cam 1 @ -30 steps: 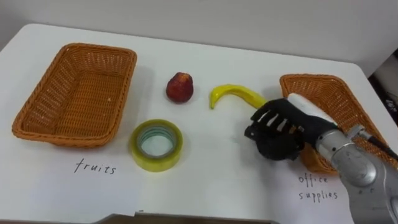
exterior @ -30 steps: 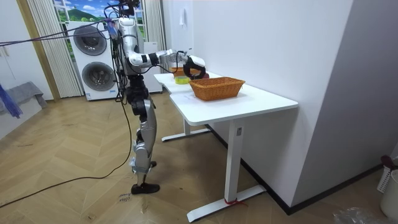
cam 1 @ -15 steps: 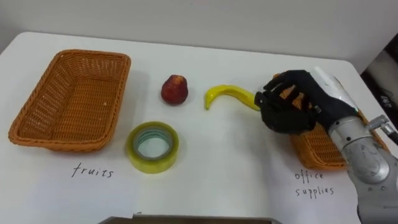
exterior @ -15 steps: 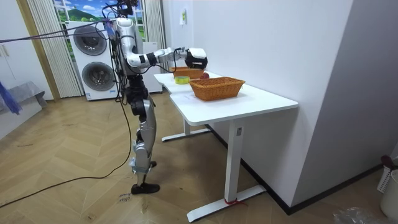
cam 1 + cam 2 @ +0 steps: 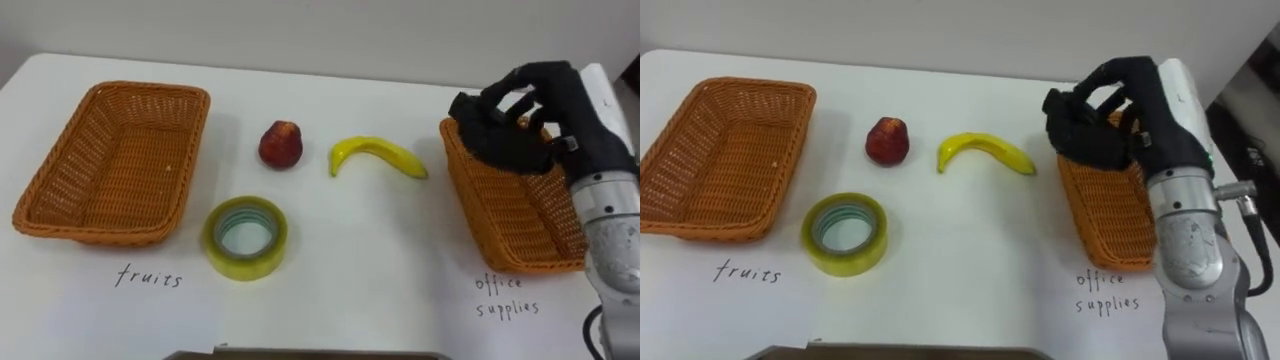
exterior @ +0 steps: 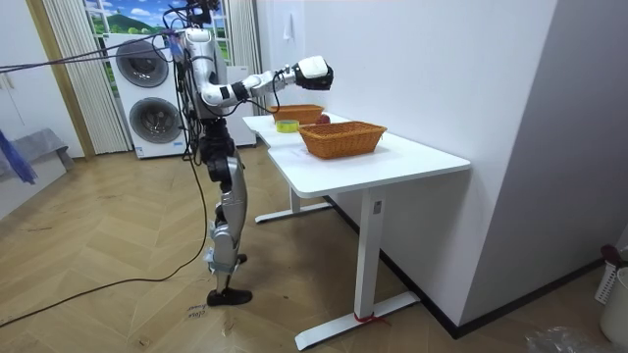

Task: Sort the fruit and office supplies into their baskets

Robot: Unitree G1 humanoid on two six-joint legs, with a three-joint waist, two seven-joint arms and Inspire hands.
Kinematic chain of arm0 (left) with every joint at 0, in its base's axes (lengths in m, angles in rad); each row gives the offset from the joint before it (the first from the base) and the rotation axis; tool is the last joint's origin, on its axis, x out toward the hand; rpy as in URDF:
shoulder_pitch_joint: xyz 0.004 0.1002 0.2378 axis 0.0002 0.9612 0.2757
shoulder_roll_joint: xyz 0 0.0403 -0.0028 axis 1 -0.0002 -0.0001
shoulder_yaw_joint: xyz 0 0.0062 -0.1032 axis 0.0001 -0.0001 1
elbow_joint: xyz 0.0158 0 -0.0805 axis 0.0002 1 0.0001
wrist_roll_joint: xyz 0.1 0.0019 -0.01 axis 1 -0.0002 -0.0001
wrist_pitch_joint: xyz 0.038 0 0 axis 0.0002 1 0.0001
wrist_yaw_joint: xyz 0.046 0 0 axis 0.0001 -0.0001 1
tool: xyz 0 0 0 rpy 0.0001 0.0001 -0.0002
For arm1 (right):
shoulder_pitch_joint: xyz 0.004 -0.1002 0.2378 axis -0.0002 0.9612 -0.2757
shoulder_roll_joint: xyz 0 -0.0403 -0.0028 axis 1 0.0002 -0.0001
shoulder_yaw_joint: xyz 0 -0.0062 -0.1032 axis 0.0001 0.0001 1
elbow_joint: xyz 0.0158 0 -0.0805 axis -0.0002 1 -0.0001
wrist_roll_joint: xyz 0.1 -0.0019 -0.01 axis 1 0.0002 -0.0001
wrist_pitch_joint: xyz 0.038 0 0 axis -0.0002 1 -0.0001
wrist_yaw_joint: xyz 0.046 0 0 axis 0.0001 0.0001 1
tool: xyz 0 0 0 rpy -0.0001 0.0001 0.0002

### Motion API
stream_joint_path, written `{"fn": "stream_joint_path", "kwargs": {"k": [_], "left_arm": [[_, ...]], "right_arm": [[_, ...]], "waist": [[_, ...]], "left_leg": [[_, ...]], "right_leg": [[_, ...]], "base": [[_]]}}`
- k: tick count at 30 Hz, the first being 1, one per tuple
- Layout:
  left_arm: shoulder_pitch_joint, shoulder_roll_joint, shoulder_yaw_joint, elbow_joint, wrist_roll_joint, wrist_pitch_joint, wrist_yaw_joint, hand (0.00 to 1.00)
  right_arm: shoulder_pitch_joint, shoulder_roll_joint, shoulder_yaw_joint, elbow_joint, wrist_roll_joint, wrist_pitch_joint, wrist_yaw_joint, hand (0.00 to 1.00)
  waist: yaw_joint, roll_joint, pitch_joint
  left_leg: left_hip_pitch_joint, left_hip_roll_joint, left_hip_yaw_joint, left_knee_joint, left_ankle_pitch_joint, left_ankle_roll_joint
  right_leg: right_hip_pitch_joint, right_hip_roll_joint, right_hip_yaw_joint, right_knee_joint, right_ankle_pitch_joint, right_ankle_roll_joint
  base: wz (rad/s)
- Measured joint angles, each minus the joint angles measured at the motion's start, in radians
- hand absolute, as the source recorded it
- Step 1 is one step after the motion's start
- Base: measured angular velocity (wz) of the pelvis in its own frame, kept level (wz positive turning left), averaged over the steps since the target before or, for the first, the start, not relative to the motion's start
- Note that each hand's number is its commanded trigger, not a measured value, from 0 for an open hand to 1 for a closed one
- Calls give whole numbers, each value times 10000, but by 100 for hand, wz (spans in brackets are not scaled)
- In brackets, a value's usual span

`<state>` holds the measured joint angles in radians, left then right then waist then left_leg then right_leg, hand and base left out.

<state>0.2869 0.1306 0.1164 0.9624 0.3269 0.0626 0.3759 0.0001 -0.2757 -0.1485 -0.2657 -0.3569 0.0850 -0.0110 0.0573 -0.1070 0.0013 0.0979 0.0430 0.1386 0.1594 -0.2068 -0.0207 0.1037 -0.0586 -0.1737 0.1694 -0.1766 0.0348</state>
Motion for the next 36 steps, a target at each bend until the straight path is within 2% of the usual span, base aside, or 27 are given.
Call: {"fn": "stream_joint_path", "kwargs": {"k": [7,17,25,26,27,28,29,30,34,36], "left_arm": [[10,-3,98,180,-3,-77,66,0],[65,-7,389,369,-7,-78,47,0],[148,-49,636,23,388,25,-148,0],[148,-57,634,-12,388,24,-172,0],[151,-57,634,-8,388,28,-172,0],[153,-57,635,8,388,44,-171,0],[153,-62,638,13,387,60,-171,0],[153,-66,638,13,388,72,-171,0],[161,-86,668,4,387,232,-172,0],[169,-90,673,5,387,252,-174,0]], "right_arm": [[3,-3,-263,295,140,-414,-717,100],[123,-7,-291,1899,317,-565,-1742,100],[188,-8,-309,3000,-311,-613,-1797,100],[218,-7,-307,3145,-422,-612,-1769,69],[222,-7,-307,3213,-425,-612,-1756,64],[221,-9,-311,3378,-418,-612,-1753,32],[222,-9,-310,3526,-415,-611,-1748,20],[221,-9,-310,3610,-414,-611,-1745,1],[298,-9,-309,4061,-416,-581,-1686,0],[302,-10,-308,4157,-418,-441,-1666,0]], "waist": [[-6,17,18],[-36,-67,35],[-92,-50,7],[-90,-23,9],[-83,-7,3],[-68,18,-6],[-69,24,-6],[-70,34,-5],[-136,128,11],[-144,145,11]], "left_leg": [[9,6,7,-59,0,-1],[-4,9,12,-69,0,-1],[13,4,11,-51,0,-1],[14,2,11,-39,0,0],[16,2,11,-32,0,0],[21,3,10,-23,0,0],[19,3,10,-5,0,-1],[18,3,10,0,0,0],[10,3,3,9,0,-1],[10,4,1,9,0,-1]], "right_leg": [[-8,0,-60,-7,0,0],[-13,-4,-87,-6,0,0],[10,-6,-59,-4,-1,1],[14,-8,-50,-5,-1,1],[17,-8,-44,-3,-1,1],[22,-8,-42,-3,-1,2],[24,-8,-36,-3,-1,2],[24,-8,-34,-3,-1,2],[31,-10,-54,-3,-2,2],[28,-10,-54,3,-2,2]], "base": [[0],[0],[0],[0],[0],[0],[0],[0],[0],[0]]}}
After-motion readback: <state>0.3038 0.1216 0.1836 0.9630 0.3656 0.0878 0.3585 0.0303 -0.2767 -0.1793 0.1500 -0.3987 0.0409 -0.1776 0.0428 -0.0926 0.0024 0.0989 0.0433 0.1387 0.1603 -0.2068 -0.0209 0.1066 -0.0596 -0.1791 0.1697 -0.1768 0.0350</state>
